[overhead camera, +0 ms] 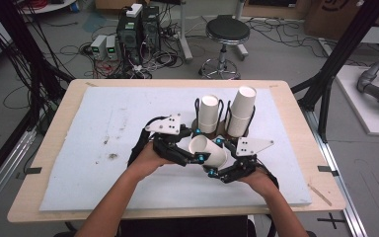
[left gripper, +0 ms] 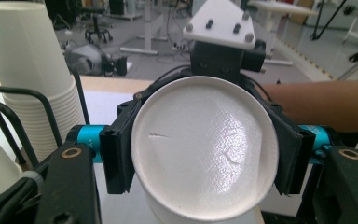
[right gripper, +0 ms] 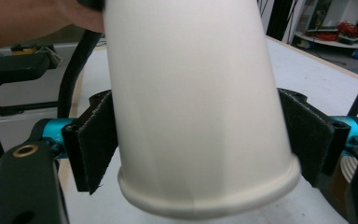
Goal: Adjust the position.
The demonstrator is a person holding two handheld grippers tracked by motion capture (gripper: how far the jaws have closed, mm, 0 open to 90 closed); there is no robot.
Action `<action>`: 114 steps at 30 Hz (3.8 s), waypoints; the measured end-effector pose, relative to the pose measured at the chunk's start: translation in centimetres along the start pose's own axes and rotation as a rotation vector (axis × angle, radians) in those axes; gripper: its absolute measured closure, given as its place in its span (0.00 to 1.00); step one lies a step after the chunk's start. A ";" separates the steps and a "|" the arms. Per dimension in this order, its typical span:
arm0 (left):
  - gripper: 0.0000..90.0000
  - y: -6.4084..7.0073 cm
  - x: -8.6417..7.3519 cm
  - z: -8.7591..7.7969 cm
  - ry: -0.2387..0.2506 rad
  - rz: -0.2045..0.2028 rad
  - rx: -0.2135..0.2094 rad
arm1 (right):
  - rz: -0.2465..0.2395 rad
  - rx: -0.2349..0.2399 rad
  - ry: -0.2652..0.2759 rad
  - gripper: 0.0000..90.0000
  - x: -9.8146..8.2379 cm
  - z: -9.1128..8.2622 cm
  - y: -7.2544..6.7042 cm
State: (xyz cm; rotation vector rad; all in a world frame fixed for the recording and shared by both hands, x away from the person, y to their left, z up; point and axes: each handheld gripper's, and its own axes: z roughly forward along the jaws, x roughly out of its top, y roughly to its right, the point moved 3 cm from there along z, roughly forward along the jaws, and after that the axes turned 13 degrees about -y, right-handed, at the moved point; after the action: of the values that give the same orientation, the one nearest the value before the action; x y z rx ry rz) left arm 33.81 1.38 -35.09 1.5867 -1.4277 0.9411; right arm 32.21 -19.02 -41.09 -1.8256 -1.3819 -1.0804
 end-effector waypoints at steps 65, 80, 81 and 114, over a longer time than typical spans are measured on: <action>0.40 -0.3 -1.9 -0.2 -0.055 -0.012 -0.073 | -0.056 0.052 -0.114 0.43 -0.2 -1.0 0.0; 0.40 -0.8 -2.5 -0.7 0.077 -0.050 -0.095 | 0.018 0.050 0.058 0.26 0.4 -2.2 0.3; 0.40 -0.9 -2.6 -0.7 0.081 -0.052 -0.096 | 0.014 0.056 0.061 0.30 0.4 -2.3 0.3; 0.41 -0.6 -3.6 -1.3 0.135 -0.078 -0.111 | 0.072 0.138 0.045 0.30 0.4 -1.8 0.2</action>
State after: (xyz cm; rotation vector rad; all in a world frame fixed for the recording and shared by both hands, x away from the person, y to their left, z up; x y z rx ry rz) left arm 34.09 4.05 -37.86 1.4591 -1.2932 0.8903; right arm 31.98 -20.41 -39.87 -1.7283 -1.3213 -0.9597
